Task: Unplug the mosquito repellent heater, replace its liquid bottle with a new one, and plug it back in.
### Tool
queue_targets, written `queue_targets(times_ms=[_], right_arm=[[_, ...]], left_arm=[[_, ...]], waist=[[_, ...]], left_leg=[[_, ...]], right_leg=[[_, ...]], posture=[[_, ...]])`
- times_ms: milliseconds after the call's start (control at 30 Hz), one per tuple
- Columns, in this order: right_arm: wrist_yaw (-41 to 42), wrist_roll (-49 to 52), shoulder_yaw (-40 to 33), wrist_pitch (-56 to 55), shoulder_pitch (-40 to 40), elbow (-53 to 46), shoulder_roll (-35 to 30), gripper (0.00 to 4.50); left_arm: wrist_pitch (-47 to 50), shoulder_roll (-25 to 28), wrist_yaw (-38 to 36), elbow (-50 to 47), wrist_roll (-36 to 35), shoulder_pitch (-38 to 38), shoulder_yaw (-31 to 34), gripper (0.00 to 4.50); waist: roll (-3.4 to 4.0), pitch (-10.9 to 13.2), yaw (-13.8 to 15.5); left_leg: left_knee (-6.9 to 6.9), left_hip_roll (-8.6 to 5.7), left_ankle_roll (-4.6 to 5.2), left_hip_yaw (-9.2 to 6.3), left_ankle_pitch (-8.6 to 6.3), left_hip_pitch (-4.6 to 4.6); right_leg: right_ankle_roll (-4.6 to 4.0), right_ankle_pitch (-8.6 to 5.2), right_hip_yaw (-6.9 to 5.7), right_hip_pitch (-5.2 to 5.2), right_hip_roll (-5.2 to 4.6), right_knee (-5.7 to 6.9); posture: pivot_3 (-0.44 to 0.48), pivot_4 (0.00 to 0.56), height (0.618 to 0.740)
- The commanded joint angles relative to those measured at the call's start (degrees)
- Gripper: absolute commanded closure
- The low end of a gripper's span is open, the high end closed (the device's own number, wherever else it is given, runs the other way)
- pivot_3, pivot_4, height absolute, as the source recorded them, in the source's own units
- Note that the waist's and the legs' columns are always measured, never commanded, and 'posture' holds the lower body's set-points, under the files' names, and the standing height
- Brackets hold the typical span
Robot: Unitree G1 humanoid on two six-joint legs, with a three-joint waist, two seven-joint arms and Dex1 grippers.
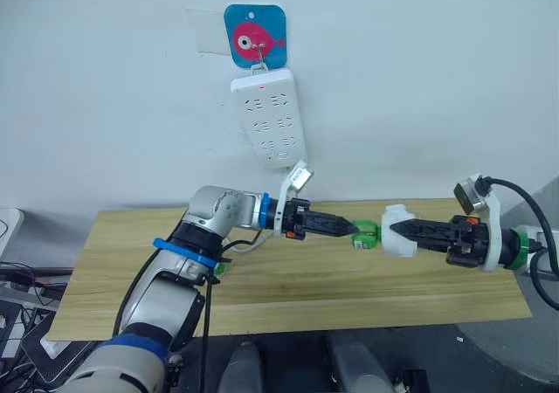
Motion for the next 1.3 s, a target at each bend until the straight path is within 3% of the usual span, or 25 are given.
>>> queue_targets(times_ms=[33,133,333,500,600,867,1300], right_arm=[[0.14,1.41,-2.81,-0.51,-1.19,0.96,-0.54,1.38],[-0.20,1.41,-3.40,-0.42,-2.79,3.26,0.25,1.38],[-0.28,1.41,-4.03,0.66,-3.52,3.53,0.82,1.38],[1.01,1.41,-5.36,1.94,-2.66,2.76,1.31,1.38],[1.19,1.41,-5.53,2.34,-2.58,1.81,2.12,1.38],[1.22,1.41,-5.82,2.82,-4.20,0.52,4.36,1.38],[1.57,1.41,-5.85,2.73,-3.59,-1.18,5.21,1.38]], left_arm=[[-8.88,3.64,-8.12,-8.43,3.96,0.95,-1.99,0.04],[-35.24,3.88,-10.38,-10.90,16.92,5.06,-5.40,0.04],[-74.18,-5.05,-6.16,-3.02,26.18,11.38,-0.56,0.04],[-106.49,-10.34,1.44,10.46,33.98,8.53,2.93,0.04],[-117.59,-11.97,3.73,18.51,35.25,4.94,3.59,0.04],[-133.07,-13.27,3.79,28.49,33.28,0.30,0.25,0.04],[-138.82,-13.31,10.21,33.64,36.01,-2.56,-2.80,0.04]], waist=[[0.00,0.00,0.07],[0.02,-0.02,0.43],[0.00,-0.01,1.59],[-0.01,-0.02,1.70],[-0.01,-0.02,1.63],[-0.01,-0.02,1.19],[-0.01,-0.02,1.13]], left_leg=[[0.00,0.00,0.00,-0.01,0.00,0.01],[-0.03,-0.02,-0.01,0.12,0.00,0.08],[-0.02,-0.04,0.01,0.31,-0.01,0.09],[0.00,-0.11,0.02,0.35,-0.02,0.04],[0.01,-0.13,0.03,0.34,-0.02,0.02],[0.00,-0.12,0.04,0.33,-0.02,0.03],[0.02,-0.12,0.05,0.27,-0.02,0.01]], right_leg=[[0.00,0.00,0.00,0.00,0.00,-0.01],[0.00,0.00,0.08,0.03,-0.09,-0.03],[-0.01,0.01,0.22,0.04,-0.14,-0.09],[0.02,0.03,0.24,0.02,-0.22,-0.10],[0.05,0.05,0.24,0.03,-0.22,-0.09],[0.05,0.05,0.23,0.02,-0.21,-0.06],[0.05,0.05,0.18,0.02,-0.21,-0.05]], posture=[[-0.096,0.182,0.740],[-0.090,0.182,0.740],[-0.095,0.180,0.740],[-0.100,0.180,0.740],[-0.105,0.181,0.740],[-0.116,0.180,0.740],[-0.115,0.173,0.740]])
